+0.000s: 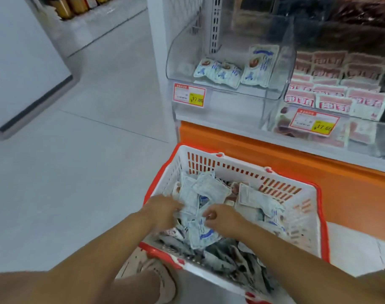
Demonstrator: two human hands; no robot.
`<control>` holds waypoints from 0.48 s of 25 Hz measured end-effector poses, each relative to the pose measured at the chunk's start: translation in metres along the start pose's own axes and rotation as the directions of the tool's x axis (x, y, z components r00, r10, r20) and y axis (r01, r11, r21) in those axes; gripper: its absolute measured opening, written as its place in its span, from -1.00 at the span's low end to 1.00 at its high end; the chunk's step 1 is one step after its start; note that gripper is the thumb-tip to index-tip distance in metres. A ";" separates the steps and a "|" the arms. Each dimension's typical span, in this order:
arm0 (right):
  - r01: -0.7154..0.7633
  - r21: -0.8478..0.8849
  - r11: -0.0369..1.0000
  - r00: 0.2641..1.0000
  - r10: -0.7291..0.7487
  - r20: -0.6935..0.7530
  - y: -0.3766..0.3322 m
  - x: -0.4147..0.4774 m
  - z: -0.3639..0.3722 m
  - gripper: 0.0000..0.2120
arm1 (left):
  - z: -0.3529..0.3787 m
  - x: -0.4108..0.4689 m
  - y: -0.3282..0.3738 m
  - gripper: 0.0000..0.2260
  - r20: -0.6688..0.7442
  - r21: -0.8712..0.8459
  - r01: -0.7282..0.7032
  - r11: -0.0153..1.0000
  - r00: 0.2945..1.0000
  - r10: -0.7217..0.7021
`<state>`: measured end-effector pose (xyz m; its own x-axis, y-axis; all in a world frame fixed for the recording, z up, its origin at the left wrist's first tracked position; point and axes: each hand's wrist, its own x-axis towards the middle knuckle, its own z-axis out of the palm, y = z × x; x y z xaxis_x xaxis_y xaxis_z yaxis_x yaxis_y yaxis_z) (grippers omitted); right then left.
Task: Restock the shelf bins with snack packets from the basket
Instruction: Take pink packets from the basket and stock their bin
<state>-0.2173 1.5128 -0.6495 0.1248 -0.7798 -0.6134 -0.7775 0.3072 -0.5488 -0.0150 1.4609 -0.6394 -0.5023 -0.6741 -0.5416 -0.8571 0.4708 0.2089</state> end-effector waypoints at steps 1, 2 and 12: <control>0.020 -0.007 1.000 0.997 -0.020 -0.072 -0.003 0.004 0.017 -0.87 | 0.000 -0.002 -0.003 -0.64 -0.092 -0.018 -0.010 1.000 0.996 0.008; 0.048 -0.024 0.999 0.992 -0.051 -0.117 -0.007 0.006 0.033 -0.92 | -0.001 -0.005 -0.007 -0.65 -0.162 -0.089 -0.007 0.996 0.987 -0.007; 0.070 -0.068 0.995 0.982 -0.080 -0.169 -0.039 0.041 0.095 -0.79 | 0.001 -0.030 -0.031 -0.83 -0.190 -0.390 0.088 0.916 0.966 -0.174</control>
<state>-0.1234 1.5202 -0.7072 0.0807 -0.8831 -0.4621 -0.8068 0.2144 -0.5506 0.0270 1.4670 -0.6310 -0.3578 -0.8413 -0.4052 -0.8746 0.1498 0.4612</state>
